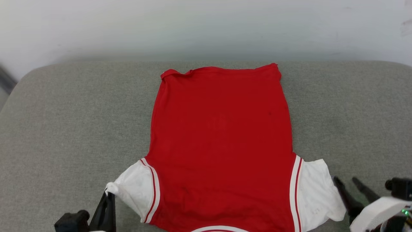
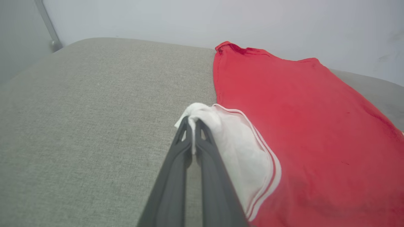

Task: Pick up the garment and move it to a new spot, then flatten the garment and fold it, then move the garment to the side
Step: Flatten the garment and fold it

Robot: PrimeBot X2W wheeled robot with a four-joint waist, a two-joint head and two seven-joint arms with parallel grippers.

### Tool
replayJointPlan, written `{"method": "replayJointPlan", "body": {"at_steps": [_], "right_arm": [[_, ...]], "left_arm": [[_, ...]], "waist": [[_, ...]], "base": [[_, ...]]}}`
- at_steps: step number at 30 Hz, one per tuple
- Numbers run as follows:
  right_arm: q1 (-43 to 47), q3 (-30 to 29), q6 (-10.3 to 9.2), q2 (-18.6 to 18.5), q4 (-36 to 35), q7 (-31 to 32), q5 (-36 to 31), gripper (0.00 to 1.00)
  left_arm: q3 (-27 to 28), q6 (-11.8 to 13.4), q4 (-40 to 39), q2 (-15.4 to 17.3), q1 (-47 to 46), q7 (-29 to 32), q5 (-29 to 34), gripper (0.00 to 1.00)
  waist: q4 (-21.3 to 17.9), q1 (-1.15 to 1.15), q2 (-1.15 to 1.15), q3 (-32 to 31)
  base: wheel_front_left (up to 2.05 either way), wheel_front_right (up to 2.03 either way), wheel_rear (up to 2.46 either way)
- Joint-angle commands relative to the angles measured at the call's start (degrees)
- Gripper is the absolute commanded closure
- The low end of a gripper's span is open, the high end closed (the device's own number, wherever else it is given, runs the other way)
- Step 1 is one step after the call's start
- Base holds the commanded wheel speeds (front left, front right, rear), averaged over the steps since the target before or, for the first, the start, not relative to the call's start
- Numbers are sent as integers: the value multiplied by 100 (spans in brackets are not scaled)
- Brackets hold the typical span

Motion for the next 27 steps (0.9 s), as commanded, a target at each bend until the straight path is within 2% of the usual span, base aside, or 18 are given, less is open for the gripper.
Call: {"method": "replayJointPlan", "body": {"at_steps": [1, 5, 7, 10, 14, 15, 19, 27], "right_arm": [[-294, -259, -3, 42, -111, 73, -181, 0], [-1144, -916, -2, 248, -110, 409, -427, 0], [-1430, -1040, -2, 260, -28, 527, -474, 0], [-2382, -1220, -2, 151, 248, 948, -596, 0], [-3522, -1170, -2, -24, 709, 1612, -685, 0], [-4091, -1112, -2, -153, 949, 2051, -726, 0], [-5207, -959, -2, -304, 1393, 3007, -817, 0], [-6556, -778, -2, -479, 1948, 4367, -1089, 0]], "left_arm": [[-46, 30, -112, -25, -154, -19, 65, 100], [-192, 38, -394, -76, -405, -72, 199, 100], [-238, 25, -470, -109, -502, -102, 233, 100], [-393, -32, -611, -177, -802, -165, 344, 100], [-621, -155, -585, -352, -1272, -352, 434, 100], [-710, -203, -554, -460, -1485, -449, 474, 100], [-895, -303, -491, -692, -1857, -610, 558, 100], [-1131, -502, -447, -1002, -2412, -755, 676, 100]], "waist": [[62, 1, 0, 145], [190, 1, 0, 541], [246, 1, 0, 661], [472, 1, 0, 1085], [818, 1, 0, 1643], [960, 1, 0, 1912], [1203, 1, 0, 2403], [1580, 1, 0, 3022]], "base": [[0, 0, 0], [0, 0, 0], [0, 0, 0], [0, 0, 0], [0, 0, 0], [0, 0, 0], [0, 0, 0], [0, 0, 0]]}}
